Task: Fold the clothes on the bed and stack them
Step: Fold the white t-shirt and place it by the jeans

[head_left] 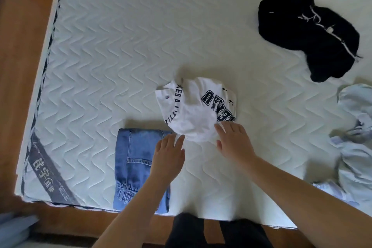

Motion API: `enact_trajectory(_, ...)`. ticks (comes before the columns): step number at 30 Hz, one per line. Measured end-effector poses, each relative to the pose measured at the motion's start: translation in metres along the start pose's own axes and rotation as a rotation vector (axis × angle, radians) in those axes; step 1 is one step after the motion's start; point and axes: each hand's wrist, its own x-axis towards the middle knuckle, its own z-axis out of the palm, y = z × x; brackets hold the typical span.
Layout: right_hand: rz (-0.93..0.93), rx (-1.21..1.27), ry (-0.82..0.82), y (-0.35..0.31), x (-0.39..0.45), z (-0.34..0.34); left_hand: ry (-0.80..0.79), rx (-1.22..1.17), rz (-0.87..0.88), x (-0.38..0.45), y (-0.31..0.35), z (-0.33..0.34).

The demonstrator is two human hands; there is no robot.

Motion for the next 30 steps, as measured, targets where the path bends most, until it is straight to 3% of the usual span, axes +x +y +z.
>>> enact_trajectory(5, 0.028, 0.021, -0.111, -0.001, 0.052, 0.043, -0.176, -0.034, -0.055, 0.050, -0.036, 0.040)
enact_trajectory(9, 0.109, 0.061, -0.197, 0.002, 0.077, 0.073, -0.232, -0.256, -0.212, 0.094, -0.053, 0.069)
enact_trajectory(14, 0.290, 0.162, -0.150, 0.013, 0.081, 0.086, -0.243, -0.668, -0.591, 0.128, -0.051, 0.098)
enact_trajectory(17, 0.355, 0.361, -0.231, 0.018, 0.085, 0.091, -0.143, -0.926, -0.798, 0.137, -0.051, 0.108)
enact_trajectory(19, 0.453, 0.653, -0.258, 0.018, 0.090, 0.091, -0.128, -0.896, -0.878, 0.140, -0.056, 0.113)
enact_trajectory(22, 0.546, 1.011, -0.296, 0.019, 0.094, 0.092, -0.166, -0.817, -0.832, 0.137, -0.055, 0.111)
enact_trajectory(27, 0.574, 1.262, -0.303, 0.019, 0.083, 0.091, -0.139, -1.162, -0.712, 0.116, -0.029, 0.081)
enact_trajectory(30, 0.587, 1.340, -0.282, 0.022, 0.068, 0.078, -0.113, -1.321, -0.738, 0.097, -0.009, 0.059)
